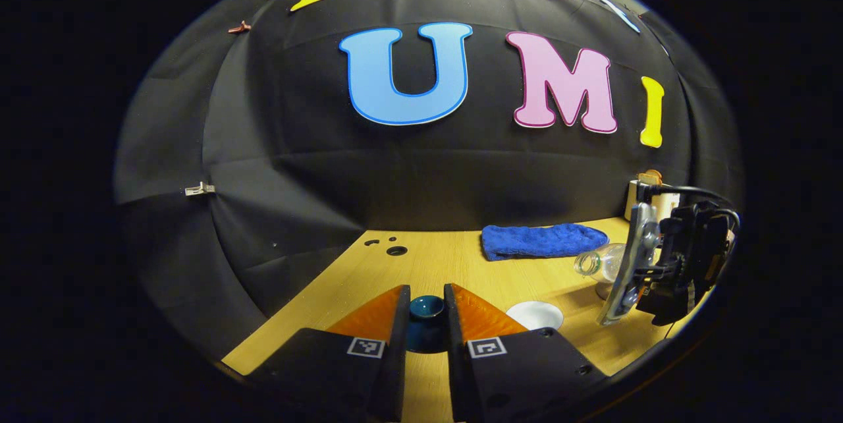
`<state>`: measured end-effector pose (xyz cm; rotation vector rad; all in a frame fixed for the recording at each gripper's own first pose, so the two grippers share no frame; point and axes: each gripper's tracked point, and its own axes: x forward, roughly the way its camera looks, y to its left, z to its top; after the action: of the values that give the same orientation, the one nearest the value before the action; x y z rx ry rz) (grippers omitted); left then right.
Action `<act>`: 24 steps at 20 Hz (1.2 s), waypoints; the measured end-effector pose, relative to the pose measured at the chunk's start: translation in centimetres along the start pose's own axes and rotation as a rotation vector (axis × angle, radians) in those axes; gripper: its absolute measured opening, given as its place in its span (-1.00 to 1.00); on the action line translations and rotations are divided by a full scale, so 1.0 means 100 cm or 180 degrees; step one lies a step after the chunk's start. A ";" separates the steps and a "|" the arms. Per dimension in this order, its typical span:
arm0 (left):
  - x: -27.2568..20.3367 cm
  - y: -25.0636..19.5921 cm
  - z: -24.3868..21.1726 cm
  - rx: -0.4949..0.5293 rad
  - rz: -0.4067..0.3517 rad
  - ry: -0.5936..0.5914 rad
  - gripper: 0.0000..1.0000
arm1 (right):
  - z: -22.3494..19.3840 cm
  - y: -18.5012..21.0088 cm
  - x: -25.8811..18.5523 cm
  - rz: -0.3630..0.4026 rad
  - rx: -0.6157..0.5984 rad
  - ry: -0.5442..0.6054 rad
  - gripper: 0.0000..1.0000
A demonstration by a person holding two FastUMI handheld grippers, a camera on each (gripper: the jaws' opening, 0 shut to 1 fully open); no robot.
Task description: Open the teacup lid with one hand, grasp the water bottle and pour water into the teacup with the other hand; after pouring, place the water bottle on the coaster and then close the teacup lid.
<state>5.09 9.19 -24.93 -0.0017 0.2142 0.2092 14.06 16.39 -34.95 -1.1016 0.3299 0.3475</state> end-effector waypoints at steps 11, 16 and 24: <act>0.000 0.010 -0.007 -0.0039 0.0027 0.0040 -0.38 | 0.011 0.001 0.014 -0.0056 -0.0654 -0.0085 0.47; 0.000 0.009 -0.006 -0.0015 0.0008 0.0039 -0.38 | 0.016 -0.002 0.017 -0.0106 -0.0940 -0.0162 0.42; 0.002 0.011 -0.009 -0.0029 0.0016 0.0068 -0.37 | 0.021 -0.003 0.028 -0.0166 -0.1194 -0.0211 0.42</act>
<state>4.85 10.24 -25.83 -0.0124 0.2346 0.2152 16.86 18.45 -35.07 -1.4601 0.1796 0.4088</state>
